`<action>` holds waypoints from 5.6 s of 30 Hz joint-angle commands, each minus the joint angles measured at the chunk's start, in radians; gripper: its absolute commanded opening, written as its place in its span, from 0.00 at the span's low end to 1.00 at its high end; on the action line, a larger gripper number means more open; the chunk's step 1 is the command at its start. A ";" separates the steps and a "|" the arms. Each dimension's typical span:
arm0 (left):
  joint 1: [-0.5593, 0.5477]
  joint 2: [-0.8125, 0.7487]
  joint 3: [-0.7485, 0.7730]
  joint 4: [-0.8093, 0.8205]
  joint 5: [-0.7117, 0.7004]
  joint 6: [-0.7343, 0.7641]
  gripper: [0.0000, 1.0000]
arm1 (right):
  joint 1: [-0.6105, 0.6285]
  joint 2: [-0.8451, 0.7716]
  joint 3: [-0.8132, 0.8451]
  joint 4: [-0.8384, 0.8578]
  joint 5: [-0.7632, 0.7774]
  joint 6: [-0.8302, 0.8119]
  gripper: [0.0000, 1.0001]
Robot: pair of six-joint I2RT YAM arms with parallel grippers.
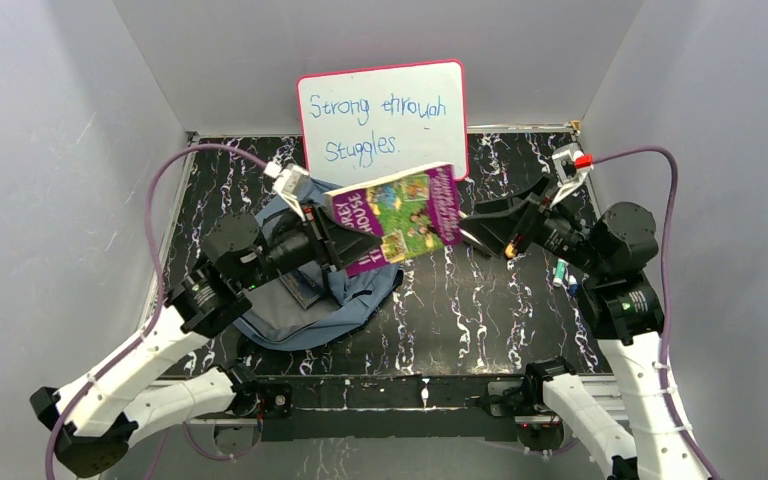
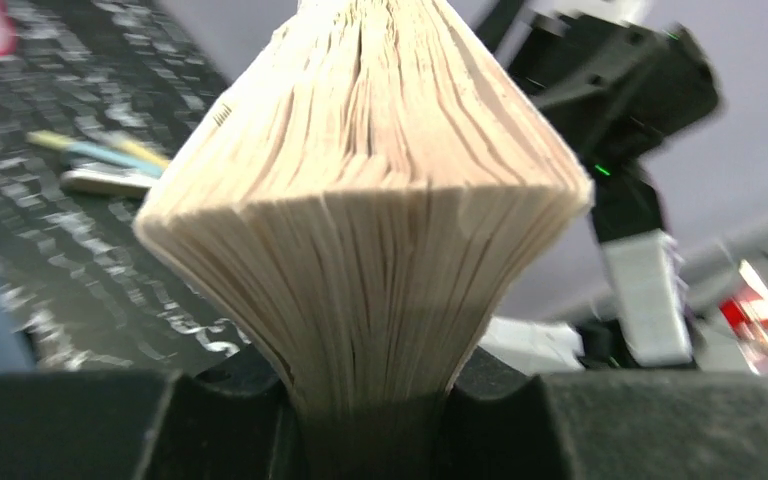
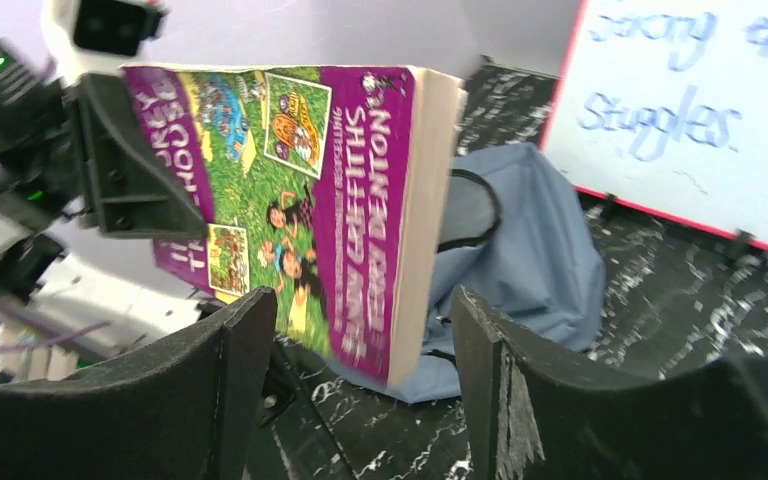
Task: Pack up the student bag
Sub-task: Place the book in the student bag.
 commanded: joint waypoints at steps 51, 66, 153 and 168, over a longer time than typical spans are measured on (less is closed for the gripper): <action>0.007 -0.429 0.162 -1.422 -0.983 -0.490 0.00 | 0.949 1.438 0.871 -0.225 1.085 -0.761 0.99; 0.006 -0.483 0.124 -1.373 -0.959 -0.496 0.00 | 1.006 1.487 0.789 -0.049 1.354 -0.860 0.82; 0.182 -0.342 -0.629 -0.197 -0.662 -0.456 0.00 | 0.829 1.171 0.723 -0.151 0.982 -0.473 0.00; 0.541 -0.135 -0.717 0.335 -0.081 -0.407 0.00 | 0.826 1.176 0.717 -0.155 0.970 -0.470 0.00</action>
